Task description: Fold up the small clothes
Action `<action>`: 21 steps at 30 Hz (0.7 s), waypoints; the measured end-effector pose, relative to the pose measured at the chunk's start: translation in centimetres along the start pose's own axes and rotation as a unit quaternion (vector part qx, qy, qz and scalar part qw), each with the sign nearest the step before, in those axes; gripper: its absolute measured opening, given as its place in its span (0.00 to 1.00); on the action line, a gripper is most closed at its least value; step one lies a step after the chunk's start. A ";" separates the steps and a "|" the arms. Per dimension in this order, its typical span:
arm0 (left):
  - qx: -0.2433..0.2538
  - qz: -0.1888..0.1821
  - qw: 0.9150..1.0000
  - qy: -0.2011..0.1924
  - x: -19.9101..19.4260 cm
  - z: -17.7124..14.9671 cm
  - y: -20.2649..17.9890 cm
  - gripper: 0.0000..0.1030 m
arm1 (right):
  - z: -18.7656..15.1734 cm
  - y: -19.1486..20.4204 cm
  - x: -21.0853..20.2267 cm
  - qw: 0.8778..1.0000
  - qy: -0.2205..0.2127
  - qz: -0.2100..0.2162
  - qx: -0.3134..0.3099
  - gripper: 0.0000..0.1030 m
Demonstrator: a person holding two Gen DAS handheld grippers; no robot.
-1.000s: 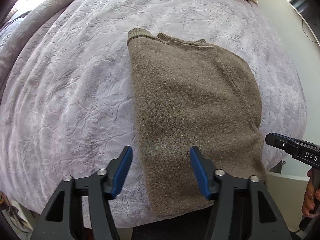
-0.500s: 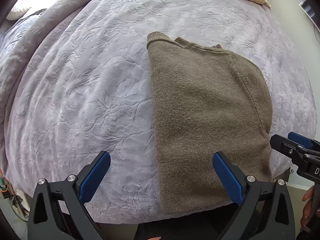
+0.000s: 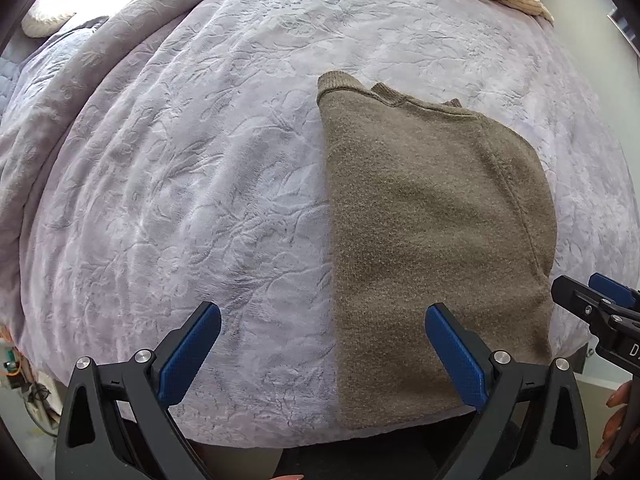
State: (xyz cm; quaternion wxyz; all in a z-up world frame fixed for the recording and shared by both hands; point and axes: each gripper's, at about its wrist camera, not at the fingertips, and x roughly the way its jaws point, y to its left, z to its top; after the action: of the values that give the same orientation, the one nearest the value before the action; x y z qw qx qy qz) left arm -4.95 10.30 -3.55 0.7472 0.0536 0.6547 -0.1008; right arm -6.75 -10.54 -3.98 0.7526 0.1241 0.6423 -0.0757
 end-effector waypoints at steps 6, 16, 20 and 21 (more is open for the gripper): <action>-0.005 0.004 1.000 -0.004 -0.3 0.2 0.6 0.99 | 0.1 0.2 -0.1 1.000 0.001 -0.006 0.000 0.86; -0.005 0.005 1.000 -0.004 -0.4 0.2 0.9 0.99 | 0.1 0.9 -0.2 1.000 0.002 -0.013 -0.003 0.86; -0.005 0.004 1.000 -0.005 -0.4 0.2 0.9 0.99 | 0.0 1.0 -0.3 1.000 0.002 -0.016 -0.003 0.86; -0.004 0.005 1.000 -0.005 -0.4 0.1 0.9 0.99 | 0.0 1.0 -0.3 1.000 0.002 -0.017 -0.003 0.86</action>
State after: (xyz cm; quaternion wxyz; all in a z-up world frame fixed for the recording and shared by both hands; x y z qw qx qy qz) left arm -4.67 11.19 -3.14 0.7510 0.0531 0.6513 -0.0947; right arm -6.51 -9.65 -3.59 0.7506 0.1111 0.6457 -0.0860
